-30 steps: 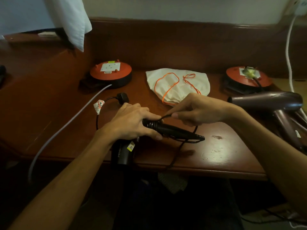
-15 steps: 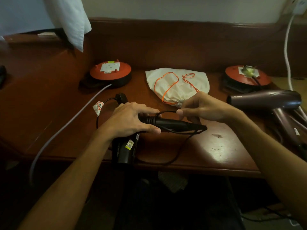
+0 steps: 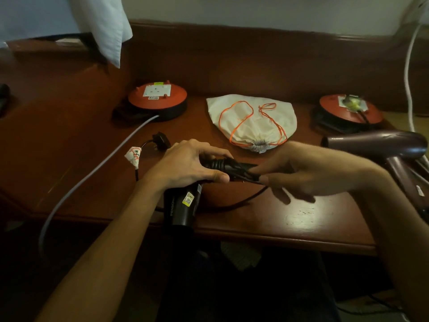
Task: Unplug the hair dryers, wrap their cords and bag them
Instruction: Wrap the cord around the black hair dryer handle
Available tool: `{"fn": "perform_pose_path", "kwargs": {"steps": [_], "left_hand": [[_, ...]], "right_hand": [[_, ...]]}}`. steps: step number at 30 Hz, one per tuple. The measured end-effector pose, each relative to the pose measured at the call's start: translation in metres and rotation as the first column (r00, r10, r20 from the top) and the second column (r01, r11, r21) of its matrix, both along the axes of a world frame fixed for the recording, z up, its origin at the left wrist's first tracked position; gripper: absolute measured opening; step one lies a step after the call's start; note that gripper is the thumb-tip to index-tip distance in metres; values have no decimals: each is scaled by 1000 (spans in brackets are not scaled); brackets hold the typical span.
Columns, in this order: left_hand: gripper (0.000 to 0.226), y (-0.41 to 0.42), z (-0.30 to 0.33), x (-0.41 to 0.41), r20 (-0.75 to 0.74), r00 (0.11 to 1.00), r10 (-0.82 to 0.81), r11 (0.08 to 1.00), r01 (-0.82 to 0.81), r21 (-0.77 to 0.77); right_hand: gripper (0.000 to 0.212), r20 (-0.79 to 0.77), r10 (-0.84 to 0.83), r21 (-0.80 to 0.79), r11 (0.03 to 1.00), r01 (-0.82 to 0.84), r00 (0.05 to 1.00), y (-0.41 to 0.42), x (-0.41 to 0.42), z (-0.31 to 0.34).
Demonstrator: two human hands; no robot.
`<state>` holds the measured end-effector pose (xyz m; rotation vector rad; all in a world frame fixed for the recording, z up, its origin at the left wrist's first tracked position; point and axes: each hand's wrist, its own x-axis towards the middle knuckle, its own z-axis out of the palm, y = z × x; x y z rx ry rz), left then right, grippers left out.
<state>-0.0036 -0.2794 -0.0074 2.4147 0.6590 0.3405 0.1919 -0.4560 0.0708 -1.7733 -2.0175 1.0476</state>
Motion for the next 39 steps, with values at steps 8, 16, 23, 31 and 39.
{"fn": "perform_pose_path", "kwargs": {"steps": [8, 16, 23, 31, 39], "left_hand": [[72, 2, -2, 2, 0, 1000, -8, 1000, 8, 24], [57, -2, -1, 10, 28, 1000, -2, 1000, 1, 14], [56, 15, 1, 2, 95, 995, -40, 983, 56, -174], [50, 14, -4, -1, 130, 992, -8, 985, 30, -167], [42, 14, -4, -11, 228, 974, -21, 973, 73, -219]], "right_hand": [[34, 154, -233, 150, 966, 211, 960, -16, 18, -1], [30, 68, -137, 117, 985, 128, 988, -24, -21, -5], [53, 136, -116, 193, 977, 88, 984, -16, -28, -62], [52, 96, -259, 416, 888, 198, 961, 17, -9, -123], [11, -163, -347, 379, 842, 383, 924, 51, 13, -114]]}}
